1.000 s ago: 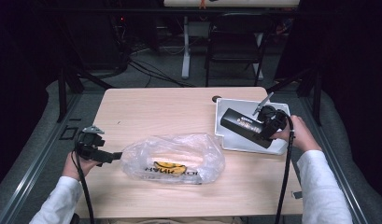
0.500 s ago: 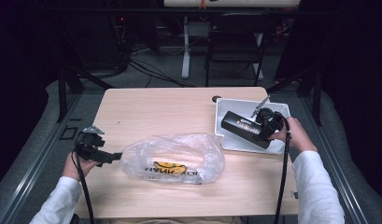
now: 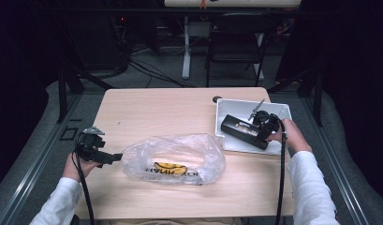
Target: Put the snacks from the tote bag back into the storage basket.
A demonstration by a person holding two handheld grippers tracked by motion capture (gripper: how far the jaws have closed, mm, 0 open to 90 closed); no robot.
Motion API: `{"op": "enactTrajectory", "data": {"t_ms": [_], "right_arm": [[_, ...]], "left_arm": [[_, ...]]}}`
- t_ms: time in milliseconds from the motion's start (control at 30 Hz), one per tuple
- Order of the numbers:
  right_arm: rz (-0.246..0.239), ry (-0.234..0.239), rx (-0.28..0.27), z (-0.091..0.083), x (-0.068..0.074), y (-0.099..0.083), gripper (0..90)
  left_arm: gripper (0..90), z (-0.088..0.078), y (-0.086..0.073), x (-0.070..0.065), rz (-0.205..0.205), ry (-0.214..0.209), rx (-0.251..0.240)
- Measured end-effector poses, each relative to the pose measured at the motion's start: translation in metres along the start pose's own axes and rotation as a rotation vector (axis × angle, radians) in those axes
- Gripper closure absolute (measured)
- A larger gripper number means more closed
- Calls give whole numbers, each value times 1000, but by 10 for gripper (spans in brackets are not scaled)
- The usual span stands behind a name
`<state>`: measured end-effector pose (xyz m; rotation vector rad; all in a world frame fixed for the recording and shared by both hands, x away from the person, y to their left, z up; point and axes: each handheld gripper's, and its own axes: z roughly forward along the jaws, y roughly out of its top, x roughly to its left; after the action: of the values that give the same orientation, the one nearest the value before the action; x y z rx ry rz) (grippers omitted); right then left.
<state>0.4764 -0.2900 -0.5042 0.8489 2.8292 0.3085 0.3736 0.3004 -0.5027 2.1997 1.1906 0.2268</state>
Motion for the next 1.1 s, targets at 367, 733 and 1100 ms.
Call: {"op": "enactTrajectory", "data": {"t_ms": [367, 733, 1100], "right_arm": [[-24, 6, 16, 14, -1, 5, 374], [12, 12, 20, 23, -6, 3, 331], [148, 32, -59, 6, -3, -3, 155]], "left_arm": [[0, 1, 0, -1, 0, -2, 6], [0, 0, 0, -1, 1, -1, 2], [0, -1, 0, -1, 1, -2, 5]]}}
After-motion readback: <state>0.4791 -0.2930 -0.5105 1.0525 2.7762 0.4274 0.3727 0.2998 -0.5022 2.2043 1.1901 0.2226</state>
